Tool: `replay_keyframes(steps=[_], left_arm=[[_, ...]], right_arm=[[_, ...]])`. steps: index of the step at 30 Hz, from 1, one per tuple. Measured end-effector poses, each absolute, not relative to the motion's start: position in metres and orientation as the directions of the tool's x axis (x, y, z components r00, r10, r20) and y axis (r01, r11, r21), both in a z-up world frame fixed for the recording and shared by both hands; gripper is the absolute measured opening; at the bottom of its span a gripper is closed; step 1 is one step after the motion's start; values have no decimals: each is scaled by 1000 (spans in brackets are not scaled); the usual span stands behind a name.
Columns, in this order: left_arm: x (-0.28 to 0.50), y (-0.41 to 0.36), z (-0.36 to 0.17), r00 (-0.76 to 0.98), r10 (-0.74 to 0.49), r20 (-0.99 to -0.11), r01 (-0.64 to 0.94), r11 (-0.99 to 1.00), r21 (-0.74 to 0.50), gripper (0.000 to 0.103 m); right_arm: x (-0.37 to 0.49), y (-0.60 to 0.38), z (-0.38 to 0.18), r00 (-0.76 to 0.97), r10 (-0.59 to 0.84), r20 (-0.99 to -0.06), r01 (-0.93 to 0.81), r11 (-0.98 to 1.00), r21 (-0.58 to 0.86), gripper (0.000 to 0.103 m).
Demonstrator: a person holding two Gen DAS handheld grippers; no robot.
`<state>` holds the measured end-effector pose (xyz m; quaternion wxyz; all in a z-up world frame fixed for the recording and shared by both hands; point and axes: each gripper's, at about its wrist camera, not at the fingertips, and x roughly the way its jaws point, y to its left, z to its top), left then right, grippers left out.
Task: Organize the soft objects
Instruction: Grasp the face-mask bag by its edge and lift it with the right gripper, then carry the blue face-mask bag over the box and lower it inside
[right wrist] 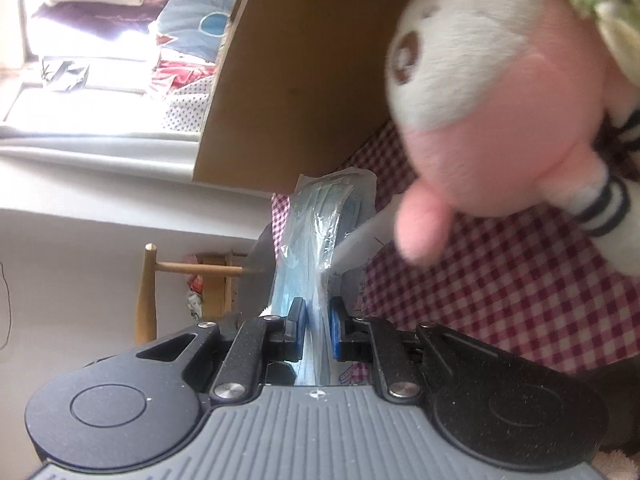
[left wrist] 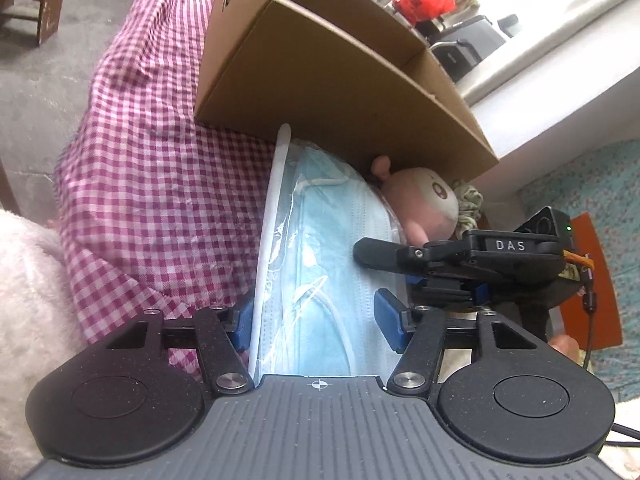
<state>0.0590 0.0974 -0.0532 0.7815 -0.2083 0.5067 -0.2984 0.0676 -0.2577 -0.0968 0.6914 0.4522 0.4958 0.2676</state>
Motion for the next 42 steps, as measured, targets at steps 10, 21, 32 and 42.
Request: replay_keyframes(steps=[10,21,32,42], left_arm=[[38,112,-29,379,-653,-655,265,755,-600,59],[22,109,-1,471,-610,-637,291,789,-541,59],[16,102,27,561,-574,-596,304,813,-497,58],[36,85,48,584,-614,-531,376,784,-494,58]], right_arm=[[65,-229,-73,357,823,-441,-17,477,878,14],[65,-206,-40,362,825,-434,-169,516,840,14],[68,-206,-1,385,835,-394,-309,519,797,14],[81,-223,38,457,798,-393,-375,573,729,14]])
